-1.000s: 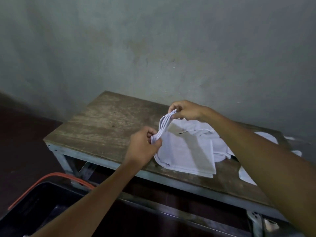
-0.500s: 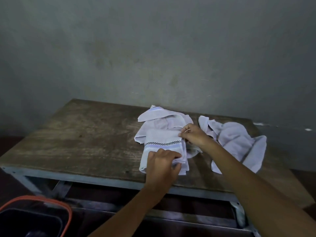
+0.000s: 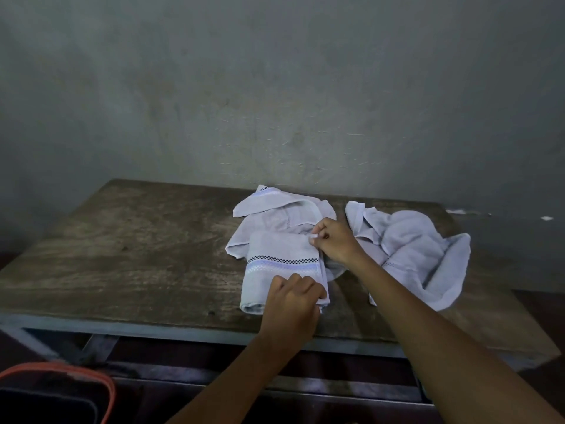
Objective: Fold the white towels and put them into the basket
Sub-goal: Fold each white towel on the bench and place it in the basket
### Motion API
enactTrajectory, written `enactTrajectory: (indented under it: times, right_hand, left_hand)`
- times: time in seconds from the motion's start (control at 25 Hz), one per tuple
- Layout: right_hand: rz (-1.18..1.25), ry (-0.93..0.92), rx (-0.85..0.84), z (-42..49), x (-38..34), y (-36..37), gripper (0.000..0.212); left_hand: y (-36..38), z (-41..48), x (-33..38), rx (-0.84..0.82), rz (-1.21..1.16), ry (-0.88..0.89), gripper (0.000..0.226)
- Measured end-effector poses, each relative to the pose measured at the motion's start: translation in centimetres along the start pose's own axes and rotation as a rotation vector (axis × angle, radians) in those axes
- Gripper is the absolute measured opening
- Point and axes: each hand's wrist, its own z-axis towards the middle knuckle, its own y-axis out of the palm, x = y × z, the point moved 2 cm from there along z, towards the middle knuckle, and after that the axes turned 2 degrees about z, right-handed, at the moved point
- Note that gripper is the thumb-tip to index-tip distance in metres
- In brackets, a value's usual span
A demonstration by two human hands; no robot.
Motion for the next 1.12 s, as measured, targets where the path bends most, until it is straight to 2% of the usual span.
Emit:
enactTrajectory:
  times: [0.12, 0.24, 0.32, 0.36, 0.44, 0.52, 0.6, 0.68, 0.72, 0.8, 0.92, 1.0, 1.12]
  right_hand:
    - [-0.001, -0.006, -0.027, 0.2, 0.2, 0.4, 0.009]
    - [-0.055, -0.030, 0.067, -0.3, -0.2, -0.4, 0.014]
    - [-0.222, -0.177, 0.213, -1.8, -0.9, -0.4, 0.026]
    - [-0.318, -0.280, 0.224, -2.9, -1.2, 0.3, 0.032]
    - [-0.523, -0.383, -0.003, -4.7, -1.5, 2.7, 0.051]
    - [-0.727, -0.323, -0.247, -5.5, -1.0, 4.5, 0.076]
    - [-0.810, -0.254, -0.270, -5.0, -0.4, 4.5, 0.094]
    - [-0.849, -0.237, -0.224, -4.8, 0.0, 3.9, 0.102]
    - [-0.848, -0.235, -0.190, -4.8, 0.0, 3.6, 0.099]
    - [-0.799, -0.228, -0.100, -4.8, -0.4, 3.4, 0.079]
    - [-0.658, -0.220, -0.010, -4.9, -1.7, 3.8, 0.056]
    - [-0.527, -0.163, -0.059, -4.9, -2.4, 4.5, 0.051]
    - [-0.363, -0.011, -0.148, -4.7, -3.1, 5.2, 0.043]
  left_hand:
    - [-0.9, 0.0, -0.1, 0.006, -0.029, -0.026, 0.010]
    - [-2.9, 2.1, -2.5, 0.042, 0.020, -0.182, 0.024]
    - [-3.4, 3.4, -5.5, -0.101, 0.109, -0.256, 0.044]
    - [-3.2, 3.7, -7.0, -0.210, 0.144, -0.245, 0.056]
    - [-2.1, 3.5, -9.5, -0.409, 0.181, -0.191, 0.077]
    - [-1.0, 2.6, -11.0, -0.531, 0.209, -0.185, 0.085]
    - [-0.8, 1.9, -11.6, -0.543, 0.233, -0.202, 0.084]
    - [-1.4, 1.9, -11.5, -0.503, 0.210, -0.244, 0.080]
    - [-1.9, 1.9, -11.5, -0.481, 0.197, -0.278, 0.073]
    - [-2.8, 1.9, -11.8, -0.471, 0.154, -0.360, 0.060]
    - [-4.0, 1.1, -12.8, -0.570, 0.084, -0.443, 0.060]
    - [-4.6, 0.7, -13.0, -0.607, 0.057, -0.495, 0.057]
    - [-5.3, 0.9, -12.6, -0.606, 0.048, -0.564, 0.040]
